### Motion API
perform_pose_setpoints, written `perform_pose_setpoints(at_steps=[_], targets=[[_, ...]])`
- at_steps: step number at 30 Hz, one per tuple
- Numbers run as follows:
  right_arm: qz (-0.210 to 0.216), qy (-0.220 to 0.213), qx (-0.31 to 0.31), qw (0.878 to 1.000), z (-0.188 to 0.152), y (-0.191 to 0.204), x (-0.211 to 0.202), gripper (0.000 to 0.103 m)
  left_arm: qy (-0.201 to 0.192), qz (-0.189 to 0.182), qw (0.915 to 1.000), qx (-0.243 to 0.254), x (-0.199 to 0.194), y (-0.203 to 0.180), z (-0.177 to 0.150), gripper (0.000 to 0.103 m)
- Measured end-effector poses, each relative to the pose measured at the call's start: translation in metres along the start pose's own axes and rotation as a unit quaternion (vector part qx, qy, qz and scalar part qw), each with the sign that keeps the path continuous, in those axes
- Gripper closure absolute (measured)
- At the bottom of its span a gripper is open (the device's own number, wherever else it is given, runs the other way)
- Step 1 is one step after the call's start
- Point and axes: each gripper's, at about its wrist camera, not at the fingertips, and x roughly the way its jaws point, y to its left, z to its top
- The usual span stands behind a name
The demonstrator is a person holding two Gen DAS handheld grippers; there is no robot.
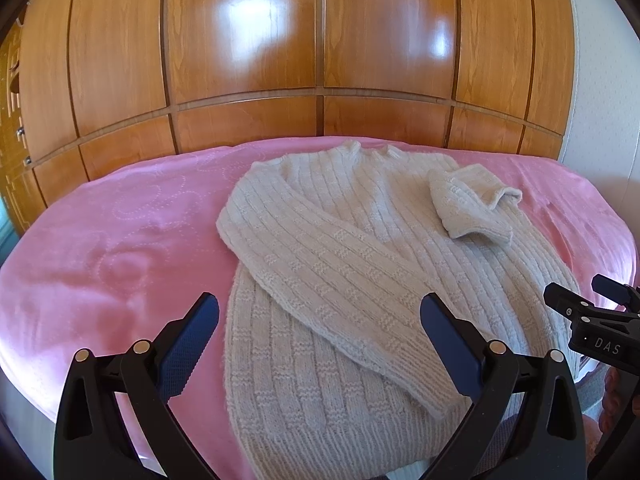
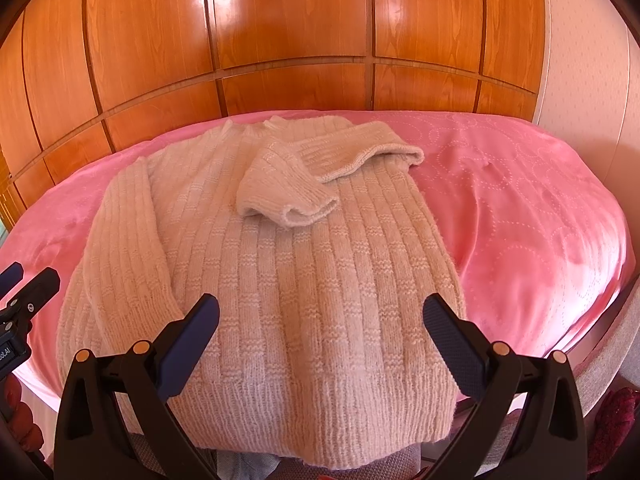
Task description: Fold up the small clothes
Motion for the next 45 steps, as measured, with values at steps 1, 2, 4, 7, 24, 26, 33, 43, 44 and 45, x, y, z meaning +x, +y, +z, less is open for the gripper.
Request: perform_pose_setpoints(at_steps=[1,2,4,7,24,26,33,43,44,45], targets=[[0.0,0.0,0.0,1.0,0.0,0.0,0.0,0.002,0.0,-0.001,1.0,0.0,0.0,0.0,0.0,0.003],[-0.001,0.0,0.001,1.0,-0.001,0.0,0.0,0.002,0.0,-0.001,1.0,0.0,-0.001,0.0,0.0,0.003],[-0.001,0.0,0.0,1.0,-0.001,0.0,0.0,0.002,0.001,-0.002,1.0,0.001,0.0,0.0,0.0,0.003],[-0.001,0.001,0.0,1.0,-0.001,-0.001,0.001,0.002,0.004,-0.004,1.0,0.001,0.0,0.0,0.0,0.003],[-0.003,0.001,-0.001,1.0,-0.001,-0.002,0.002,0.002,0.006,-0.008,0.9999,0.004,0.0,-0.003,0.0,0.003],[-0.003,0.002,-0.002,1.0,-0.001,-0.002,0.002,0.002,0.007,-0.01,0.9999,0.005,-0.001,-0.004,-0.001,0.003],[-0.005,0.002,-0.001,1.0,-0.001,-0.001,0.002,0.002,0.009,-0.013,0.9999,0.007,0.0,-0.003,0.001,0.003],[-0.004,0.002,0.0,1.0,-0.001,-0.003,0.002,0.002,0.043,-0.084,0.9954,0.015,0.008,-0.009,-0.004,0.003],[-0.004,0.003,0.0,1.0,-0.001,-0.002,0.003,0.002,0.041,-0.087,0.9951,0.019,0.007,-0.011,-0.004,0.003],[-0.005,0.003,0.0,1.0,-0.001,-0.003,0.003,0.002,0.039,-0.091,0.9947,0.026,0.006,-0.013,-0.004,0.003]])
